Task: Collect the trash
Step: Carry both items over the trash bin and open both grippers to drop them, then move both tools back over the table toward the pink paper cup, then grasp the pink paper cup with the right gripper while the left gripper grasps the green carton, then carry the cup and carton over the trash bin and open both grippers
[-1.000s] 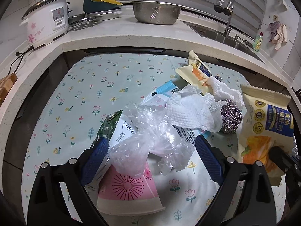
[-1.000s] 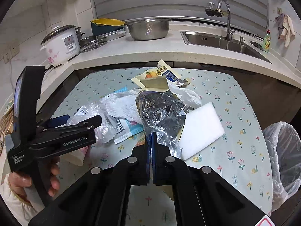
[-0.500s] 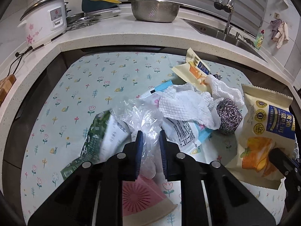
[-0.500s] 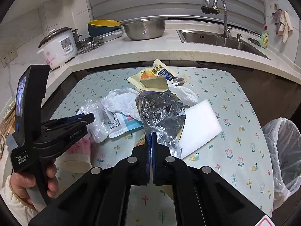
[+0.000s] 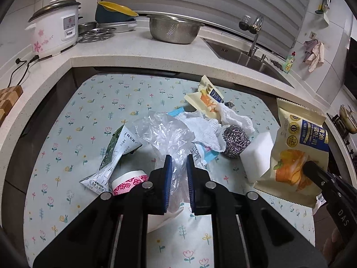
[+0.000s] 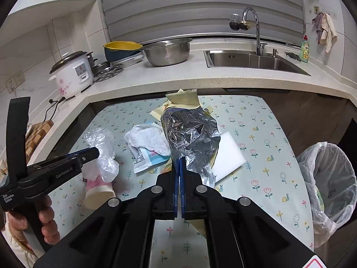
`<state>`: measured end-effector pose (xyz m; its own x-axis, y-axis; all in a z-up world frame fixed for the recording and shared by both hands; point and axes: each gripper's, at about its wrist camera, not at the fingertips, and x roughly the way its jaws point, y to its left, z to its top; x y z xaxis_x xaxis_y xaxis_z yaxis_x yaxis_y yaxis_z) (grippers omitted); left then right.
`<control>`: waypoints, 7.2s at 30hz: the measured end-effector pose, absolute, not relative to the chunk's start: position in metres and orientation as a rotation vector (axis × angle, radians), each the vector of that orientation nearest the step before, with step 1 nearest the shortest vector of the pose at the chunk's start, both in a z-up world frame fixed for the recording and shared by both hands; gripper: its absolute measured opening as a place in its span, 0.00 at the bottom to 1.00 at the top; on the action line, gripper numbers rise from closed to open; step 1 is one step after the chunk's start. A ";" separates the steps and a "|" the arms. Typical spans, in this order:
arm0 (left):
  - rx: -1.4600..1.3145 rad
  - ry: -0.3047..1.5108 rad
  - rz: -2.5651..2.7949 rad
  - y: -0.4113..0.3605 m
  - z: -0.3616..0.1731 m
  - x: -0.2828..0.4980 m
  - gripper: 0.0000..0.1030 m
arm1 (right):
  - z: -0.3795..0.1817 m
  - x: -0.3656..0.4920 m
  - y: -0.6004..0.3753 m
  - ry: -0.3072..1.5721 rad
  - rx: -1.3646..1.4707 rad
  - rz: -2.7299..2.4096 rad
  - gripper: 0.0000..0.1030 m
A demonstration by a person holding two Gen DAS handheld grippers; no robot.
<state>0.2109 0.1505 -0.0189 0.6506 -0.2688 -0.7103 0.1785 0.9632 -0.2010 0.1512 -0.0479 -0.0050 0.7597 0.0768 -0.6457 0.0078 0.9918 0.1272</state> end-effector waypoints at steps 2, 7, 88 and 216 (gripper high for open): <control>-0.113 0.811 -0.267 0.146 -0.010 0.204 0.13 | 0.000 0.146 -0.053 0.695 0.131 0.033 0.01; -0.097 0.785 -0.310 0.126 0.008 0.191 0.13 | 0.011 0.129 -0.070 0.663 0.145 0.007 0.02; 0.052 0.787 -0.558 -0.122 -0.005 0.143 0.84 | -0.007 0.041 -0.295 0.626 0.272 -0.400 0.63; 0.172 1.060 -0.247 0.045 -0.096 0.128 0.84 | -0.055 0.047 -0.171 0.702 0.375 -0.125 0.03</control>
<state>0.1276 0.0446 -0.0959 0.4656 -0.1177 -0.8771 0.2822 0.9591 0.0211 0.0469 -0.1712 -0.0545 0.7590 0.0130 -0.6509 0.2366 0.9259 0.2945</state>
